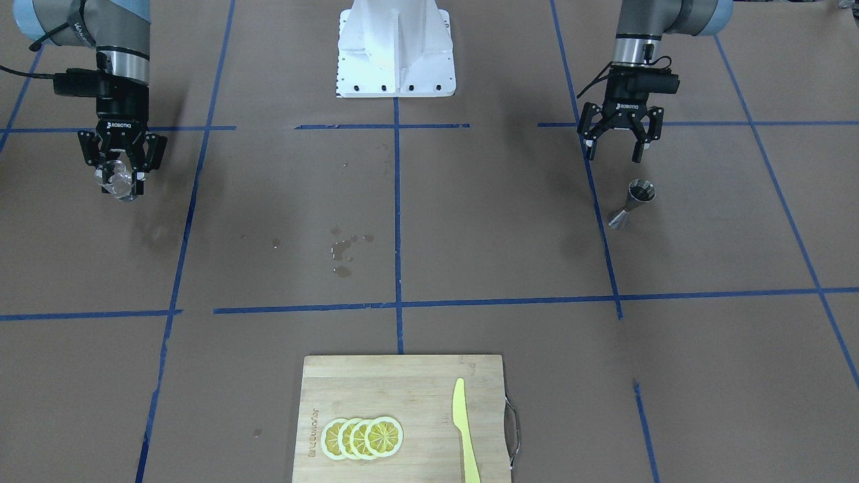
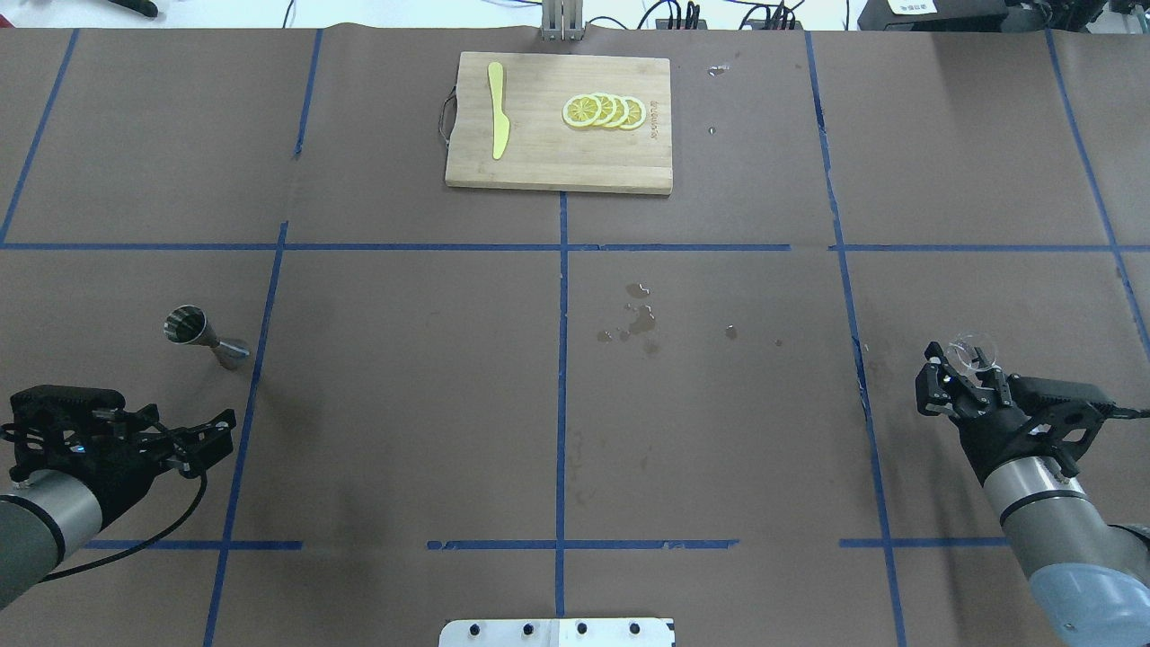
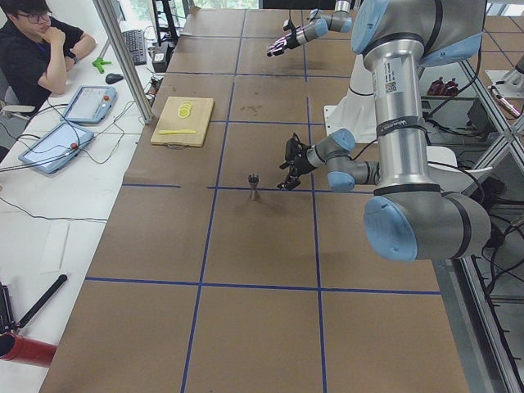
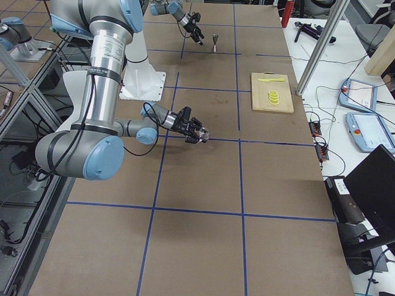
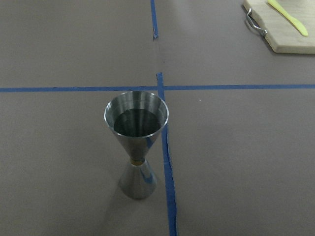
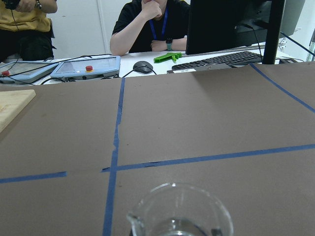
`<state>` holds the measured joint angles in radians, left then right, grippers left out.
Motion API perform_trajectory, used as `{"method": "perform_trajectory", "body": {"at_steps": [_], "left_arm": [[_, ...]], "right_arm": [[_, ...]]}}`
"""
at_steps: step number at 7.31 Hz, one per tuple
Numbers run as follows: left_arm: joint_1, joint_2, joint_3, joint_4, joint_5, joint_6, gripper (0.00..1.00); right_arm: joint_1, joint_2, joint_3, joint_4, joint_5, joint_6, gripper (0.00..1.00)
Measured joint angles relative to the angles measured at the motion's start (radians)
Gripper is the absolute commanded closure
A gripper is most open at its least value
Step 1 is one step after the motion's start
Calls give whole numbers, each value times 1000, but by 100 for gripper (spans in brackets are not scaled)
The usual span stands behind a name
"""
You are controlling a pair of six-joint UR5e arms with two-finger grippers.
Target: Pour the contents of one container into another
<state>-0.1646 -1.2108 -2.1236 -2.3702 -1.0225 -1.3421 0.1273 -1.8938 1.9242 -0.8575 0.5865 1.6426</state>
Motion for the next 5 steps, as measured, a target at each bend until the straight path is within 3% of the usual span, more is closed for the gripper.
{"method": "perform_trajectory", "body": {"at_steps": [3, 4, 5], "left_arm": [[-2, 69, -100, 0, -53, 32, 0], [-2, 72, -113, 0, -56, 38, 0], [-2, 73, -123, 0, -58, 43, 0]], "right_arm": [[-31, 67, -64, 0, -46, 20, 100], [-38, 88, -82, 1, -49, 19, 97], [-44, 106, -101, 1, -51, 17, 85]]}}
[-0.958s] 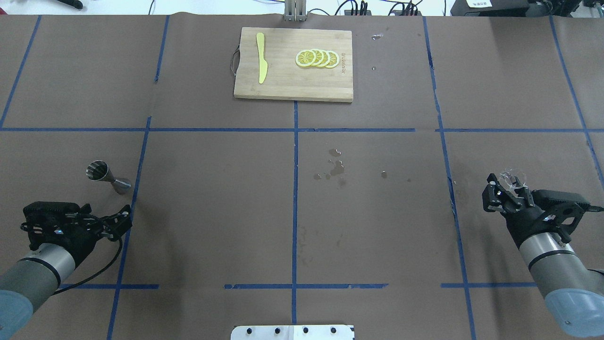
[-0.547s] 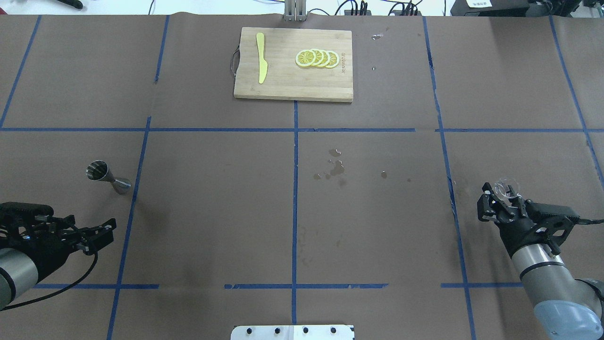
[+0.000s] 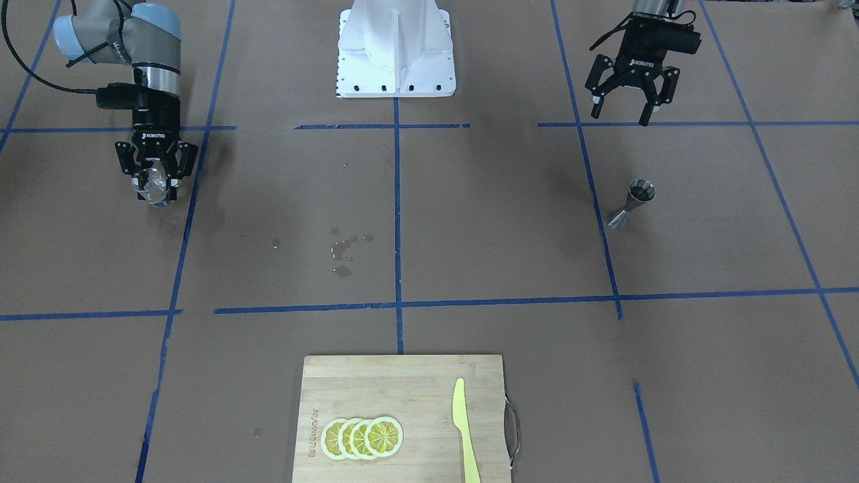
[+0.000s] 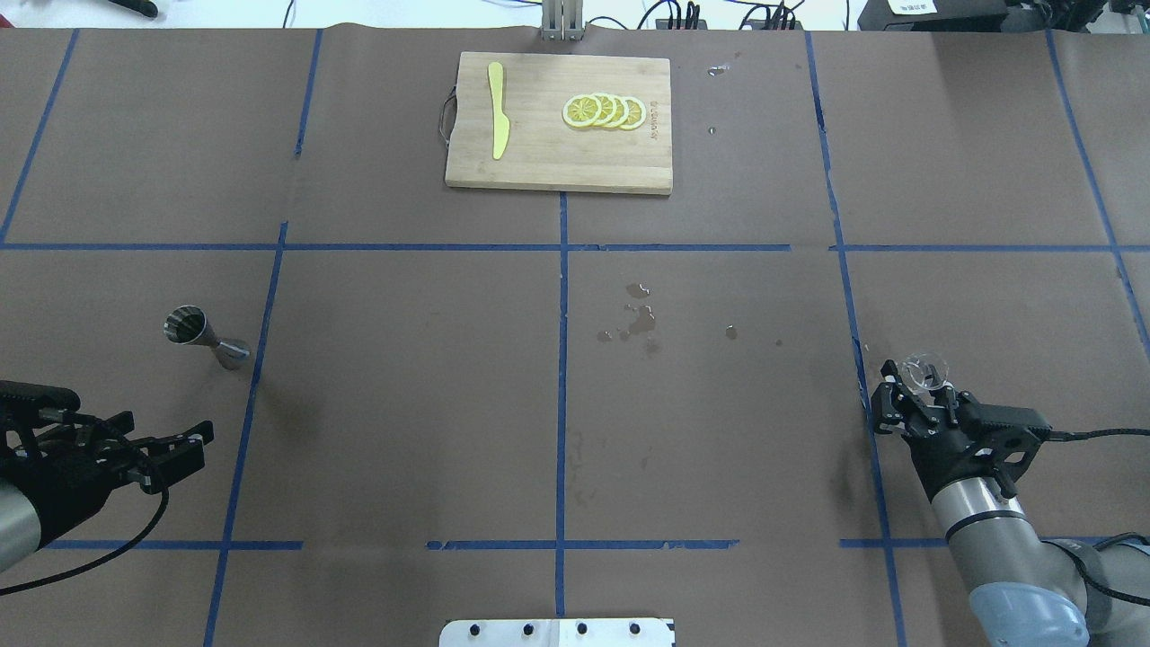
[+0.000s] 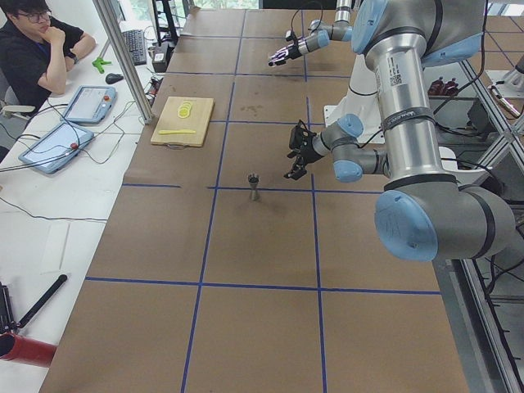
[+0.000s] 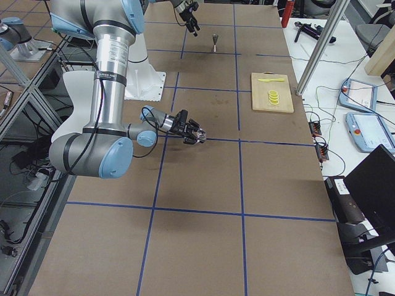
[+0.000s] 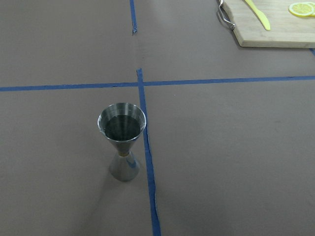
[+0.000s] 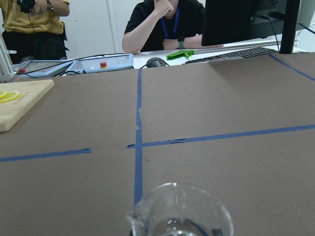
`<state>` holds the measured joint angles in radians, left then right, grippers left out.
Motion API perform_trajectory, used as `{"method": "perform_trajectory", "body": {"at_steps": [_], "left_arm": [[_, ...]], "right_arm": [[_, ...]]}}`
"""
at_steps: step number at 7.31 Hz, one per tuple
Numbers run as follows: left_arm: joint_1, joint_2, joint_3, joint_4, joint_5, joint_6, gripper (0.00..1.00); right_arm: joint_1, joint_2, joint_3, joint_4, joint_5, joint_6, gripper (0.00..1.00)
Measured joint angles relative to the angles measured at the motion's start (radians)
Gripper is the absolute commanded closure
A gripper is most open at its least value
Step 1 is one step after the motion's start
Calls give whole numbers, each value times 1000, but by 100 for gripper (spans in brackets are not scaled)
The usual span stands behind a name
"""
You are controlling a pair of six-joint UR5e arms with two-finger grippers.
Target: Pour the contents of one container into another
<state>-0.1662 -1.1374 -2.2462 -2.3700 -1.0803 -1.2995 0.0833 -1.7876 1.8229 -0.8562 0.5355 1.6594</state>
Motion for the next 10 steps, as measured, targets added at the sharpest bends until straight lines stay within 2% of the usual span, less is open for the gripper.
{"method": "perform_trajectory", "body": {"at_steps": [2, 3, 5, 6, 7, 9, 10], "left_arm": [[0, 0, -9, 0, -10, 3, 0], [0, -1, -10, 0, -13, 3, 0], [1, -1, -12, 0, -15, 3, 0], [1, -1, -13, 0, -15, 3, 0], [1, -1, -13, 0, -15, 2, 0], [1, -1, -13, 0, -15, 2, 0], [1, -1, -12, 0, -15, 2, 0]], "right_arm": [[-12, 18, -36, 8, -10, -3, 70], [-17, 20, -50, 16, -15, -3, 68], [-22, 20, -85, 47, -20, -5, 53], [-23, 21, -94, 60, -23, -7, 34], [-23, 21, -97, 66, -28, -10, 21], [-23, 22, -94, 71, -32, -15, 9], [-23, 22, -93, 72, -33, -16, 7]]}}
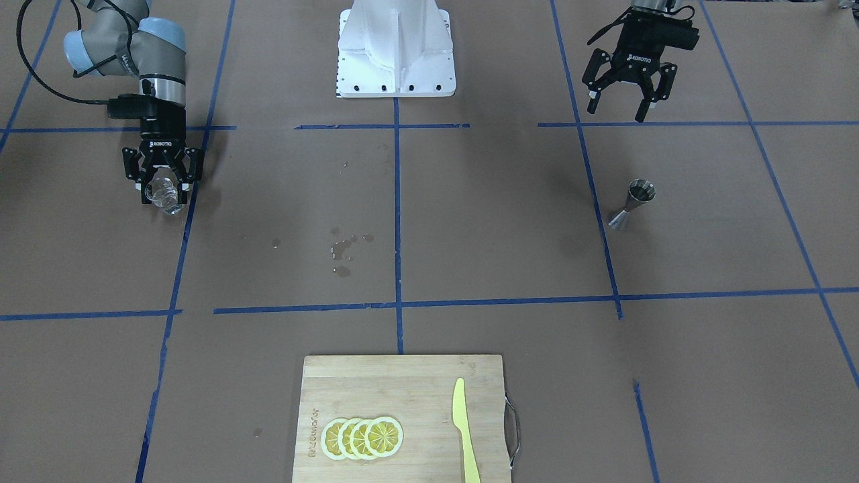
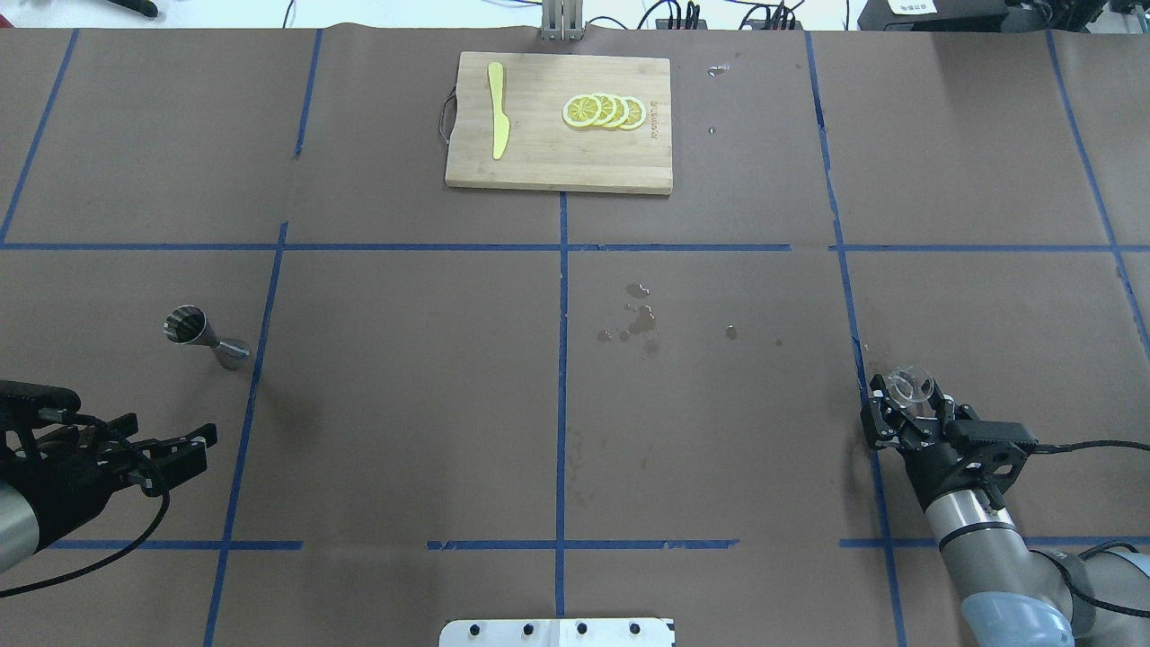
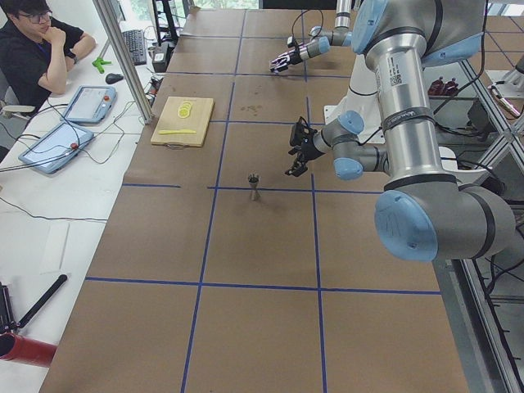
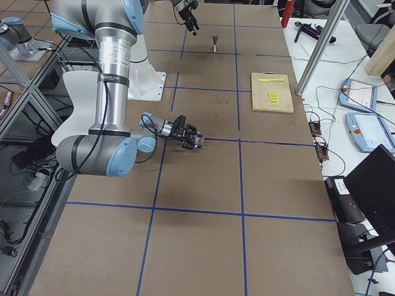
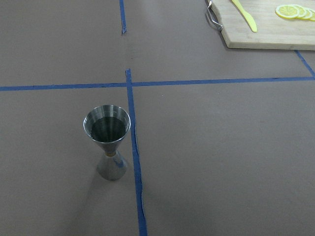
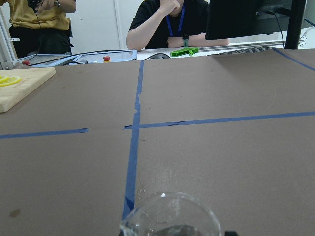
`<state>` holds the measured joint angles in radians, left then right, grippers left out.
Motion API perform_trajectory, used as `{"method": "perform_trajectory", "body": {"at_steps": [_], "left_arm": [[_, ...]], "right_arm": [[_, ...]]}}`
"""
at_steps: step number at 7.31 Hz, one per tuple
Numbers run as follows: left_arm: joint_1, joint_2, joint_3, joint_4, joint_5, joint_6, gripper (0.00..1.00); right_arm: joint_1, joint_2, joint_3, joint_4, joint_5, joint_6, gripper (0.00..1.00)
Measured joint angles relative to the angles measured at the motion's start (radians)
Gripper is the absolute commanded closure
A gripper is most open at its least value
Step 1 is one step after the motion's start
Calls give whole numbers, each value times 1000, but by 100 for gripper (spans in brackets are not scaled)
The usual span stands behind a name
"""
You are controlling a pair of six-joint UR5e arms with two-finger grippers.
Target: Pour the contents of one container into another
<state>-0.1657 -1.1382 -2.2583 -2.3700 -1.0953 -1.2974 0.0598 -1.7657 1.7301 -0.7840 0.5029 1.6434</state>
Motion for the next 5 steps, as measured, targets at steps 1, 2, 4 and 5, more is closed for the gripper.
{"method": "perform_trajectory", "body": {"at_steps": [1, 2, 4, 5], "left_arm": [[0, 0, 0, 0, 0, 1, 0], [0, 0, -1, 0, 0, 1, 0], [-2, -1, -11, 0, -26, 4, 0], [-5, -1, -27, 2, -59, 14, 0]], "right_arm": [[0, 0, 2, 1, -1, 0, 1], [1, -1, 9, 1, -1, -1, 0], [1, -6, 41, 1, 3, -13, 0], [-4, -12, 52, 1, 5, -16, 0]]}}
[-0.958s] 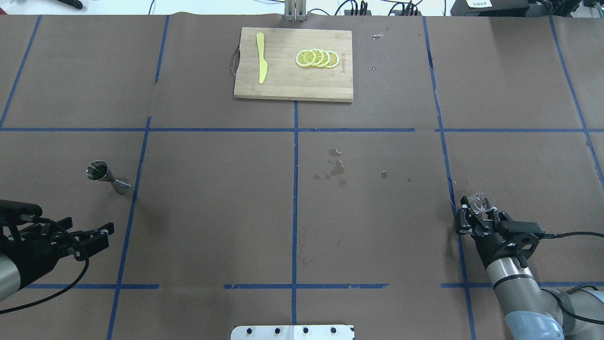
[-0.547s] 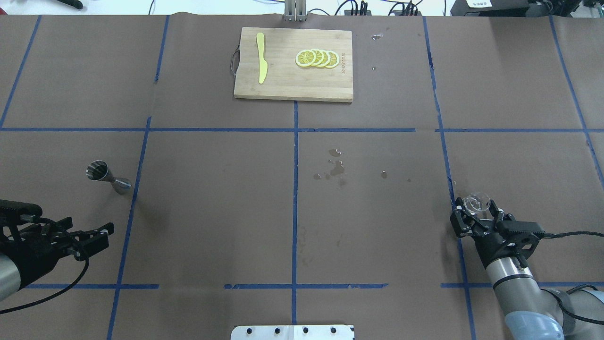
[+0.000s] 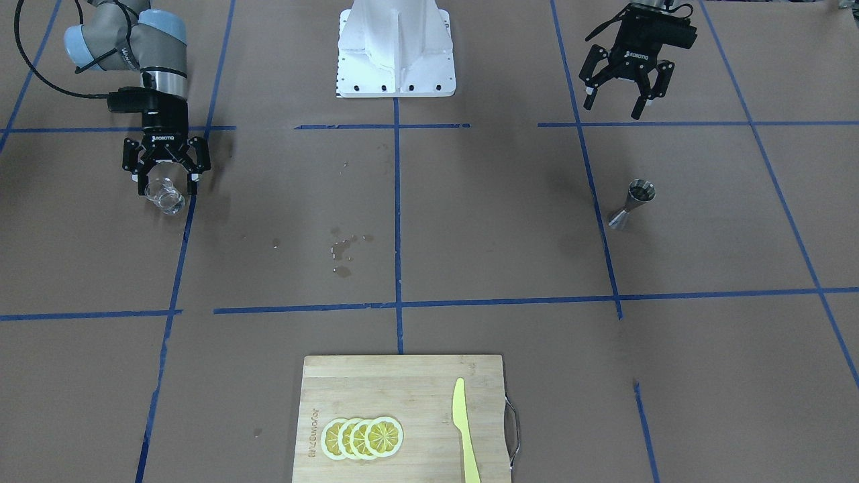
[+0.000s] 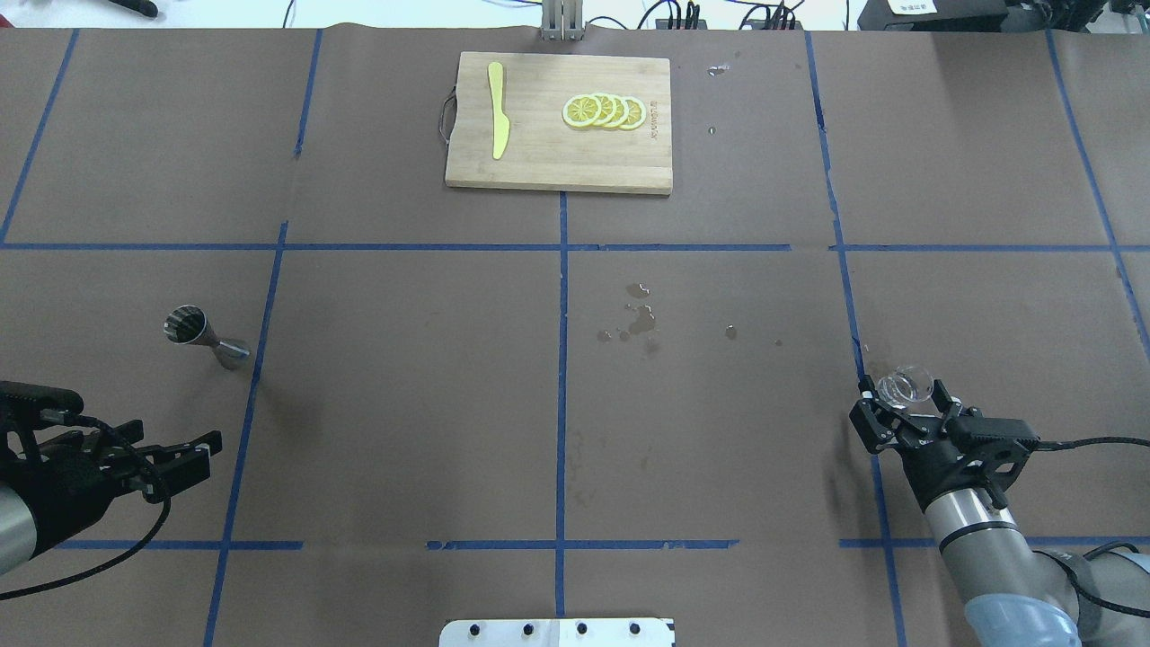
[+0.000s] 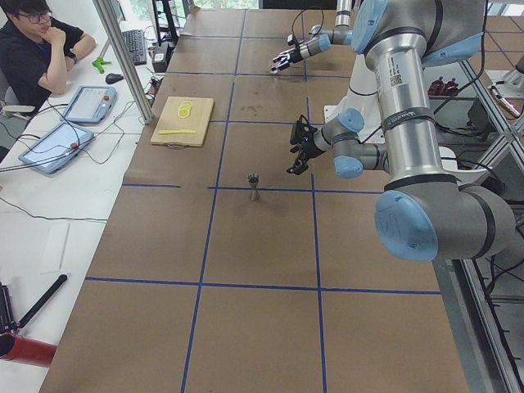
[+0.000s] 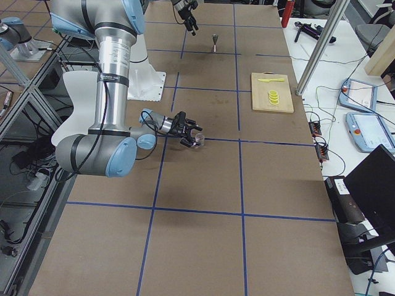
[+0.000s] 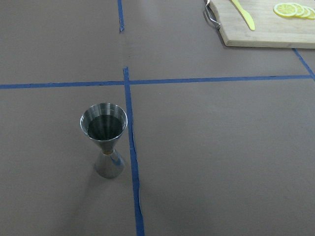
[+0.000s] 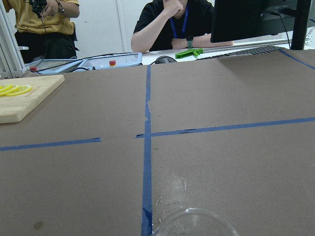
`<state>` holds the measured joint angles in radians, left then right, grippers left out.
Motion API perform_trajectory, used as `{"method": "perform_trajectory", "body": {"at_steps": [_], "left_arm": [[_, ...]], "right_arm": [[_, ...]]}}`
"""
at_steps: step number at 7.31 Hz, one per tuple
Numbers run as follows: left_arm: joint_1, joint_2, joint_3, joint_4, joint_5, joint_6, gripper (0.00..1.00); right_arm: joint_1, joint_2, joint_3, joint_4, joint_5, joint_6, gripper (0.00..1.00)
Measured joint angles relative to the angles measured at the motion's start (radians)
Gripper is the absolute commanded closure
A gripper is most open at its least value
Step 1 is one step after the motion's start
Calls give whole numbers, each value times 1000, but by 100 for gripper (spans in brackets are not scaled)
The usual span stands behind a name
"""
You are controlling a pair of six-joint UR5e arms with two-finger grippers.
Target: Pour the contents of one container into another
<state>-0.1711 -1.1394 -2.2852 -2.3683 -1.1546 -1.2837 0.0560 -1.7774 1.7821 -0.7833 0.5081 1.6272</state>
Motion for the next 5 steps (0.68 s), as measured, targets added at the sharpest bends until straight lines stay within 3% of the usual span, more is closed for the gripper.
{"method": "perform_trajectory", "body": {"at_steps": [5], "left_arm": [[-119, -57, -199, 226, -299, 96, 0]], "right_arm": [[-122, -151, 133, 0, 36, -1, 0]]}}
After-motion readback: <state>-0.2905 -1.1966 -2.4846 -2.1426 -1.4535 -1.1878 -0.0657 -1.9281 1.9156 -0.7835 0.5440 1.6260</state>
